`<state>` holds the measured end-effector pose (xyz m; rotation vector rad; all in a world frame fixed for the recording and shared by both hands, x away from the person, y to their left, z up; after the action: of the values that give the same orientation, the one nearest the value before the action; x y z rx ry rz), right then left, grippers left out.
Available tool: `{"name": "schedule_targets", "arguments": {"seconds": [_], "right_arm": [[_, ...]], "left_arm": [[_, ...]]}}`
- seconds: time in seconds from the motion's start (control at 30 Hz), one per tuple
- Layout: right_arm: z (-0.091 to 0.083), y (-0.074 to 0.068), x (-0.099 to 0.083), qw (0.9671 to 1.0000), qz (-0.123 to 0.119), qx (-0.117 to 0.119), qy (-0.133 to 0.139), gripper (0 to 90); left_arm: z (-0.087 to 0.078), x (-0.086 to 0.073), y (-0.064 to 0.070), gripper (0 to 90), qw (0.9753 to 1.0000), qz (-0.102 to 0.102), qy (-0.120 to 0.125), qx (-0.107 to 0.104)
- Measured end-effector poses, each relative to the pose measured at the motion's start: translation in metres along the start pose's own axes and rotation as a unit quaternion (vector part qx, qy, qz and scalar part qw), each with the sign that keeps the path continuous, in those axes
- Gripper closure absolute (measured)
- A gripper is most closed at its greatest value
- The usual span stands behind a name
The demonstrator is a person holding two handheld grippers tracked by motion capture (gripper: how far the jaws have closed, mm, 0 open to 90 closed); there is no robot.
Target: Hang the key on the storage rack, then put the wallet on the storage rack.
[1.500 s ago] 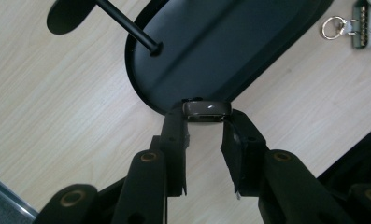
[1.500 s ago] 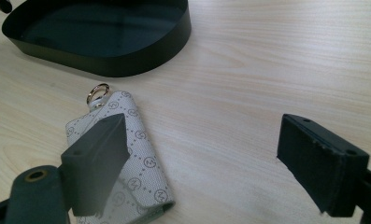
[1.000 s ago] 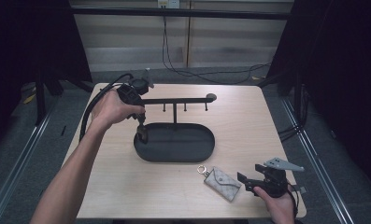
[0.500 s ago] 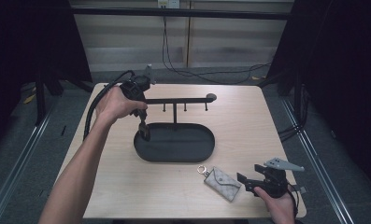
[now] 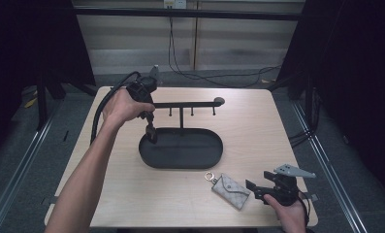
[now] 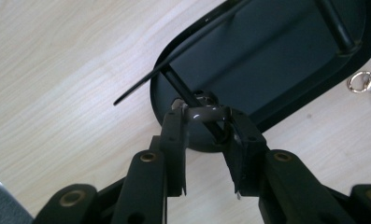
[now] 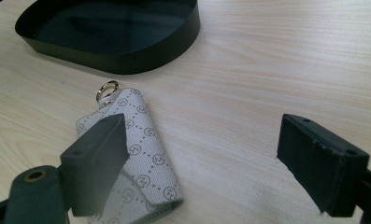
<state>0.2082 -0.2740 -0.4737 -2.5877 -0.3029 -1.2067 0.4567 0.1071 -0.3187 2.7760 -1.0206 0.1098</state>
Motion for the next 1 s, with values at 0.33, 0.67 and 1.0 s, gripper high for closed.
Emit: {"name": "schedule_targets", "arguments": {"seconds": [0.33,0.67,1.0], "right_arm": [[0.002,-0.001,0.001,1.0,0.001,-0.001,-0.002,16.2],[0.002,0.0,0.001,1.0,0.002,-0.003,-0.003,16.1],[0.001,0.0,0.001,1.0,0.0,-0.004,-0.002,16.2]], "left_arm": [[-0.003,-0.005,-0.002,58.9,0.9997,0.001,0.025,0.005],[-0.005,-0.024,-0.012,34.9,0.9976,-0.007,0.067,-0.017],[-0.002,-0.045,-0.01,26.1,0.9921,0.013,0.123,-0.021]]}}
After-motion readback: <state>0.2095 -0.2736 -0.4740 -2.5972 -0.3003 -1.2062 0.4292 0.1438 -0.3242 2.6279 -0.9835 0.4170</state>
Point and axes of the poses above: each handheld gripper's, and its own axes: z roughly forward along the jaws, x roughly out of its top, y roughly to its right, the point moved 1 cm from there along z, roughly forward along the jaws, and after that the axes turned 5 degrees about -x, right-handed, at the moved point
